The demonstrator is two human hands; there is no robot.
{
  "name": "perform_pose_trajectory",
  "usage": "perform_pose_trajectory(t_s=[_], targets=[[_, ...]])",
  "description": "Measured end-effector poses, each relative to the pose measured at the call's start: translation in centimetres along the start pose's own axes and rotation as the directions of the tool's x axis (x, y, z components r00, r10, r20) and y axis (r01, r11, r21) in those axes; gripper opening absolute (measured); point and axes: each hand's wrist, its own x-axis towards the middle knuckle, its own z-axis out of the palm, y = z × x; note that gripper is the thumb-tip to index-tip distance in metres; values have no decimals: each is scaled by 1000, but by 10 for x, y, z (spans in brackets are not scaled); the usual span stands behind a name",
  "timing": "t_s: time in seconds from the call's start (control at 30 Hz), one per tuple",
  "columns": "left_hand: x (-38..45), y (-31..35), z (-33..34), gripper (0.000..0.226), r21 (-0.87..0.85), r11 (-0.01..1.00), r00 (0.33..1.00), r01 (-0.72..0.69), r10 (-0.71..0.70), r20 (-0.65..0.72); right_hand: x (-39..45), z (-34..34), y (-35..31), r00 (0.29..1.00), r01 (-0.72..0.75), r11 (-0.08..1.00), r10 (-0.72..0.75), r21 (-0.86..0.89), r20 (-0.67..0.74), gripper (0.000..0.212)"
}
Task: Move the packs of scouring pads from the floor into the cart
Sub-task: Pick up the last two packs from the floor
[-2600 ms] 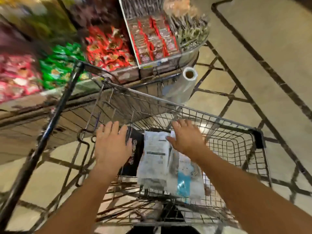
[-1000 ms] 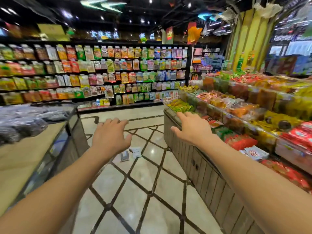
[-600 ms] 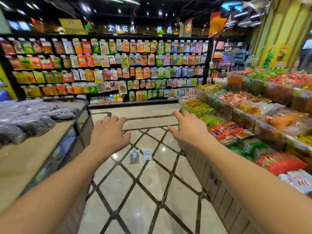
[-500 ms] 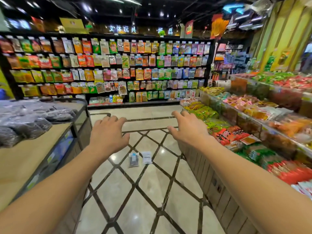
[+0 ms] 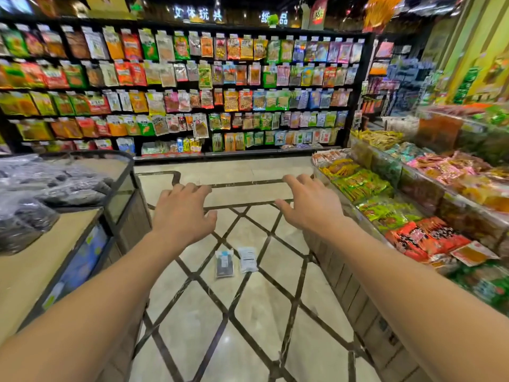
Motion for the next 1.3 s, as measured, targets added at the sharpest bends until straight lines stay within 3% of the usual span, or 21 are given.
perform_pose_trajectory(t_s=[0.77, 1.3], targets=[[406, -43, 148, 59, -16, 997, 997, 75, -74, 38, 433, 156, 42, 995, 61, 996, -66, 69, 74, 58], [672, -117, 295, 60, -49, 998, 986, 38, -29, 163, 689, 285, 39, 988, -18, 999, 12, 35, 154, 59]])
